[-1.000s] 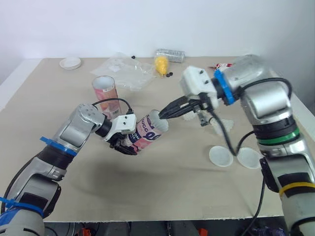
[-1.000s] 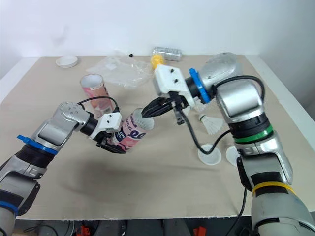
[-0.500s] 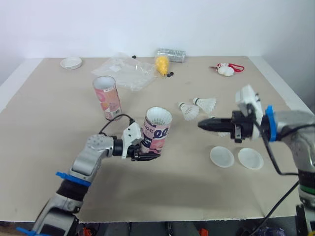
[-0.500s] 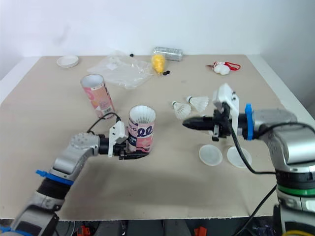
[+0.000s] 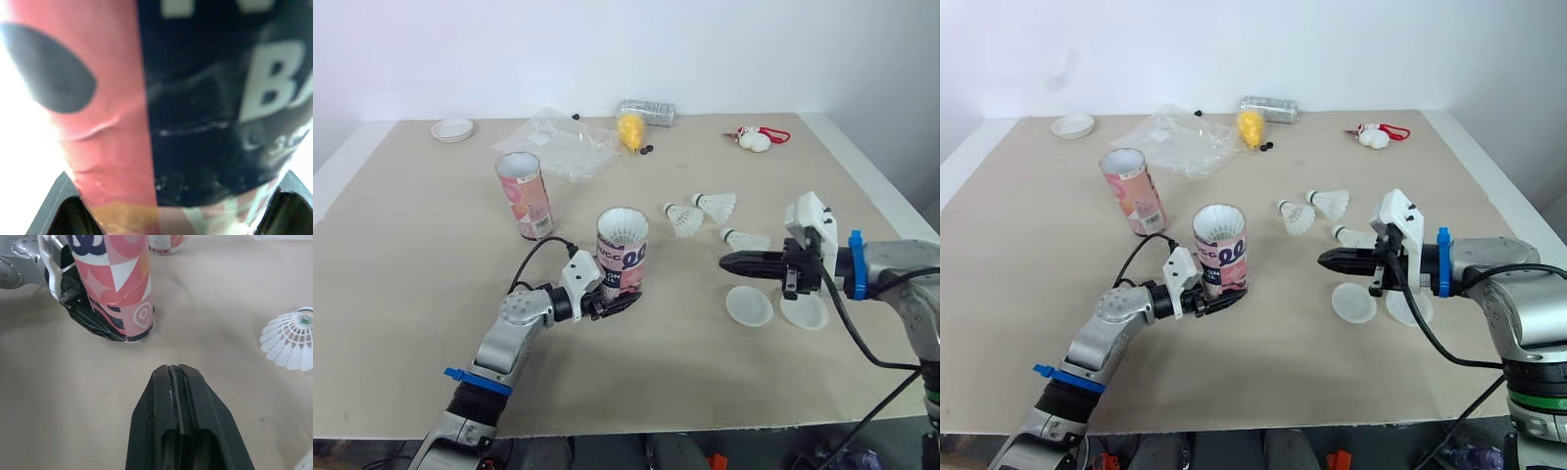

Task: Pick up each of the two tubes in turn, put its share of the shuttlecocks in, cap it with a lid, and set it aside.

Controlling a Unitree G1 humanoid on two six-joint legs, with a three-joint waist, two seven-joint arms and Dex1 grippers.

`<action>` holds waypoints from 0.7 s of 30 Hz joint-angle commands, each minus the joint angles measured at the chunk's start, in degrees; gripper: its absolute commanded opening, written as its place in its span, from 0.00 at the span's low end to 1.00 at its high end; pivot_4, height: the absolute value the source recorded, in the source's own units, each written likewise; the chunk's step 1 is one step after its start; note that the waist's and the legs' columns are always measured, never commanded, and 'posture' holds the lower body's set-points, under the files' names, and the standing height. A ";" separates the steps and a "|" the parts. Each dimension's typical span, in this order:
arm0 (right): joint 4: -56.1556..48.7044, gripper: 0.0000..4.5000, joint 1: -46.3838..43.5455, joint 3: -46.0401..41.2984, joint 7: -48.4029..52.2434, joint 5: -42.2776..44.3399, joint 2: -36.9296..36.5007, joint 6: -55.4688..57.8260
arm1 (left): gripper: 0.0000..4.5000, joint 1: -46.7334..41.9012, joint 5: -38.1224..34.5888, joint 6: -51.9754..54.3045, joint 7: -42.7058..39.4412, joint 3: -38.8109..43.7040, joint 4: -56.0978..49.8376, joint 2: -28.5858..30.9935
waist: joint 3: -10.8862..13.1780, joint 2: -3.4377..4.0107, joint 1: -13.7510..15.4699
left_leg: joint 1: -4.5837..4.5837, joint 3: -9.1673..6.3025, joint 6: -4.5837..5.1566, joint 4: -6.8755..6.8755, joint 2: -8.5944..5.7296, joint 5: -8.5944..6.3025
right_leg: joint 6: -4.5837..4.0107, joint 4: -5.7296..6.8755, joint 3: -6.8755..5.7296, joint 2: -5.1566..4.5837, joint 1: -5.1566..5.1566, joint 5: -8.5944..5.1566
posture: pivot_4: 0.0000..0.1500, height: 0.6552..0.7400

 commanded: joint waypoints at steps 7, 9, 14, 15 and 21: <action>0.33 0.01 -18.21 5.36 2.46 1.01 0.56 -2.93 | 0.68 -6.49 3.41 0.83 -9.55 -4.58 -0.73 10.24 | 0.01 0.01 -0.24 | -0.01 0.00 0.00 -0.04 0.00 0.00 | -0.03 -0.02 -0.01 0.02 -0.06 0.01 | 1.00 1.00; 1.00 0.01 -22.87 8.49 4.93 -1.19 0.12 -5.77 | 0.68 -8.81 4.18 2.08 -13.89 -6.42 -1.01 14.17 | 0.01 0.02 -0.25 | -0.01 -0.02 0.00 -0.08 0.01 0.00 | -0.07 -0.02 -0.02 0.05 -0.09 0.02 | 1.00 1.00; 1.36 0.01 -29.48 16.36 12.00 -5.79 0.06 -11.83 | 0.68 -13.83 4.58 6.78 -23.11 -10.35 -1.41 20.93 | 0.00 0.01 -0.26 | -0.03 -0.01 -0.06 -0.23 0.05 -0.06 | -0.12 -0.12 -0.07 0.03 -0.10 -0.18 | 1.00 1.00; 1.12 0.01 -30.31 17.34 13.22 -5.98 0.15 -12.17 | 0.68 -14.71 4.65 7.62 -24.58 -10.96 -1.50 21.80 | 0.00 0.01 -0.27 | -0.06 -0.01 -0.07 -0.25 0.07 -0.10 | -0.13 -0.13 -0.08 0.04 -0.12 -0.24 | 1.00 1.00; 1.98 0.01 -34.66 23.82 15.19 -9.26 4.74 -14.62 | 0.68 -22.50 5.58 11.66 -32.79 -14.30 1.32 24.73 | 0.00 0.01 -0.52 | -0.10 -0.06 0.05 -0.46 0.11 -0.21 | -0.35 -0.08 -0.18 0.09 -0.24 -0.45 | 1.00 1.00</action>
